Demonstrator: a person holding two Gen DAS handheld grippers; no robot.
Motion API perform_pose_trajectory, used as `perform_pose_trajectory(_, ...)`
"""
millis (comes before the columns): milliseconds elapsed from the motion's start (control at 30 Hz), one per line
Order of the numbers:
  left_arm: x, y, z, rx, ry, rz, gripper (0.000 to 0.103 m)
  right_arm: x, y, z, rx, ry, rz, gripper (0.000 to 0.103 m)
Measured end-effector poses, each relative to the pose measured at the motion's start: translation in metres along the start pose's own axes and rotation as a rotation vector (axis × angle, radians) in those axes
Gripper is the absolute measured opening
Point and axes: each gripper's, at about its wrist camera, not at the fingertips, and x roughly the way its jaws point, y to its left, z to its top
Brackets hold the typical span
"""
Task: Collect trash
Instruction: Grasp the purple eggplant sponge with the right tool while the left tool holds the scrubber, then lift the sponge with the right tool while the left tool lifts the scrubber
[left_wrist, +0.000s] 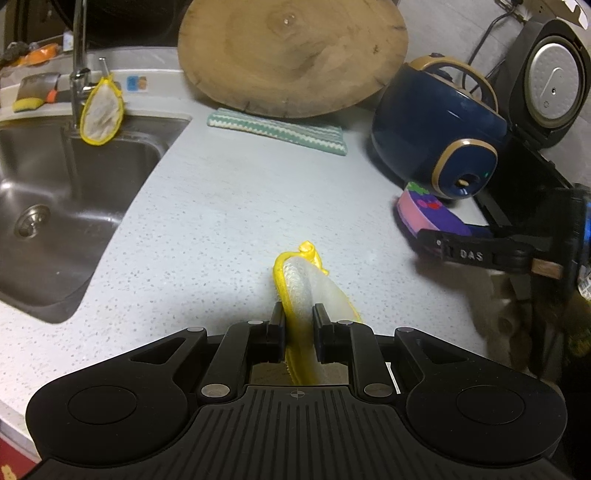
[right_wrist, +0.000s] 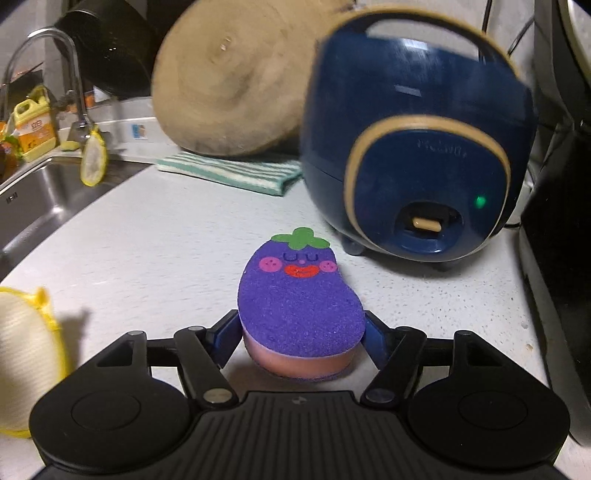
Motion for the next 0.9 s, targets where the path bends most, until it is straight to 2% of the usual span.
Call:
perform_pose_trajectory(200, 0.003, -0.001, 0.002, 0.014, 0.003, -0.018, 0.018, -0.034, 0.033, -0.014, 0.005, 0.004, 0.065, 0.069)
perform_pose_trajectory(367, 0.007, -0.001, 0.006, 0.022, 0.007, -0.030, 0.018, -0.053, 0.058, -0.032, -0.001, 0.017, 0.071, 0.069)
perform_pose_trajectory(667, 0.010, 0.001, 0.007, 0.024, 0.018, -0.039, 0.019, -0.065, 0.076, -0.053, 0.035, 0.070, 0.142, 0.070)
perform_pose_trajectory(900, 0.009, 0.007, 0.007, -0.001, 0.013, -0.021, 0.019, -0.087, 0.071, -0.047, -0.027, -0.010, 0.233, 0.070)
